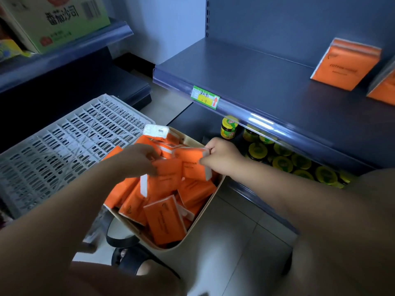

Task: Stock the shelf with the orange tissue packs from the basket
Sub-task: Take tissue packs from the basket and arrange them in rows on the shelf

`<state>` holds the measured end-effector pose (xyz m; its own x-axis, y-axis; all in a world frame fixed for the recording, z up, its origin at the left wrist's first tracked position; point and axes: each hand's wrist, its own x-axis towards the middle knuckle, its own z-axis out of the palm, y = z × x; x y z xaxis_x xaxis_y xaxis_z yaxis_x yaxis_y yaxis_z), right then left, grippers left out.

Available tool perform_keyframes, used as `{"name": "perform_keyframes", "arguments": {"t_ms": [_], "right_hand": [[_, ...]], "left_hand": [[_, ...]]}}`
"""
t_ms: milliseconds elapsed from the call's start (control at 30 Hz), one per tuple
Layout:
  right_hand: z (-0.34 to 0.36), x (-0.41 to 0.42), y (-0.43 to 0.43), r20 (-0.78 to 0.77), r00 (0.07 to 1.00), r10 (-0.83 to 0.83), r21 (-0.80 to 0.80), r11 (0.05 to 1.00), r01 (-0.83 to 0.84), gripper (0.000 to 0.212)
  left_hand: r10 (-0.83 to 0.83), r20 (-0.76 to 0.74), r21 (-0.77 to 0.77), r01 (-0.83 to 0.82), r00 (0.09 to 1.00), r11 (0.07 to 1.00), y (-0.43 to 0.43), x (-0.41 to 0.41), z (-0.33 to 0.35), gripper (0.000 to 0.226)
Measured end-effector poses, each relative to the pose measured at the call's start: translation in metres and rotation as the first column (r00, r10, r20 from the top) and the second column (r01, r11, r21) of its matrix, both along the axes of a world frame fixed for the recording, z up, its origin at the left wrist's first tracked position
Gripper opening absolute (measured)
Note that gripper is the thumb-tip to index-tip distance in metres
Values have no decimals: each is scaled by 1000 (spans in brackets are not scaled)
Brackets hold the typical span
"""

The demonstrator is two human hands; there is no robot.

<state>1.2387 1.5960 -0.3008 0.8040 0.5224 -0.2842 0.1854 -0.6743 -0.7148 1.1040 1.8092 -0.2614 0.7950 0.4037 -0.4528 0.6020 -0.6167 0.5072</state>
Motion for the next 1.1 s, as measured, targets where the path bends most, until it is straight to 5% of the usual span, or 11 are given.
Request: {"name": "perform_keyframes", "arguments": {"t_ms": [133, 300, 433, 567, 800, 1000, 1100], "right_hand": [[51, 23, -17, 5, 999, -33, 115, 993, 33, 25], [123, 49, -68, 42, 993, -112, 344, 935, 91, 24], [158, 69, -115, 1, 972, -236, 532, 823, 199, 26], [171, 80, -150, 39, 952, -305, 555, 799, 233, 34], [189, 77, -241, 112, 902, -416, 515, 801, 306, 38], [190, 93, -337, 239, 768, -594, 467, 764, 445, 36], [181, 109, -360, 111, 737, -667, 536, 665, 521, 34]], "left_hand": [[221, 212, -373, -130, 952, 919, 2, 7, 39, 39], [363, 423, -569, -68, 830, 820, -17, 27, 82, 39], [359, 562, -576, 41, 745, 816, -45, 51, 109, 33], [305, 661, -528, 136, 686, 838, -75, 81, 118, 36], [227, 706, -523, 278, 670, 806, -147, 132, 113, 40], [137, 713, -491, 351, 687, 797, -194, 154, 99, 39], [100, 704, -489, 378, 703, 786, -208, 163, 98, 40]]}}
